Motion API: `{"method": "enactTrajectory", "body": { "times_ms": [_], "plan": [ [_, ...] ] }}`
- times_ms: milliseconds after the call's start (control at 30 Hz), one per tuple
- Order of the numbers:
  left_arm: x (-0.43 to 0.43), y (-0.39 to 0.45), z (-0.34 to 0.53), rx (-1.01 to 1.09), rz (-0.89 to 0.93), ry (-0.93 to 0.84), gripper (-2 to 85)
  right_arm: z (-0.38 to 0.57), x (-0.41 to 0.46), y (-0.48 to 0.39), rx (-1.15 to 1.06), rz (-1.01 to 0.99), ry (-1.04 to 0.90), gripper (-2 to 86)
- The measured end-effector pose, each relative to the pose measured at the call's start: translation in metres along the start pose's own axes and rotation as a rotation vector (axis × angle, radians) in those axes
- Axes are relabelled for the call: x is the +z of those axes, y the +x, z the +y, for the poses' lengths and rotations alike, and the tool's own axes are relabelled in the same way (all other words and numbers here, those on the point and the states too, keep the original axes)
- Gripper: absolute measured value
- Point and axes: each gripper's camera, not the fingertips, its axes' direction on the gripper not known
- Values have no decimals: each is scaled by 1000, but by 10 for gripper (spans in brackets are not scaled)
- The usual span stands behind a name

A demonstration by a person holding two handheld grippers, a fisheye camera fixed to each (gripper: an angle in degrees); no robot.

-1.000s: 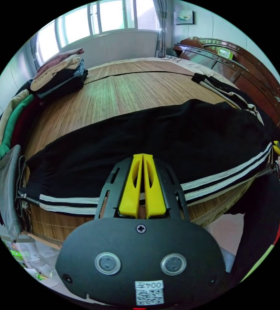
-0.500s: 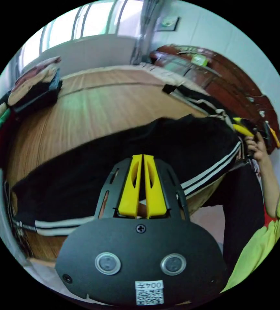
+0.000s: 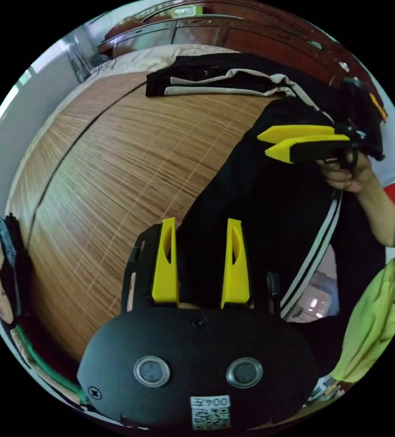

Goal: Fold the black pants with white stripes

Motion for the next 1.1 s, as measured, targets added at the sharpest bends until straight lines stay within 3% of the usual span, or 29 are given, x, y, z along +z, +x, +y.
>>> {"method": "enactTrajectory", "body": {
  "times_ms": [167, 433, 500, 600, 667, 767, 900, 1100],
  "plan": [
    [-6, -37, 6, -45, 235, 33, 38, -8, 2, -28, -77, -38, 9, 137],
    [-57, 44, 56, 215, -147, 244, 17, 9, -1, -124, -510, 23, 95, 152],
    [-56, 56, 64, 250, -202, 267, 15, 16, 5, -146, -610, 57, 93, 128],
    [-54, 57, 70, 255, -215, 292, 13, 27, 29, -173, -743, 91, -58, 36],
    [-57, 45, 69, 237, -165, 295, 12, 32, 45, -183, -777, 114, -177, 5],
    [-75, 12, 61, 161, -83, 304, 10, 38, 43, -190, -800, 86, -198, -4],
    [-118, -70, 40, -118, 61, 383, 9, 45, 45, -199, -834, 65, -230, -7],
    [-106, -136, -47, -242, 348, 112, 40, 61, 57, -233, -955, 92, -306, -7]
  ]
}}
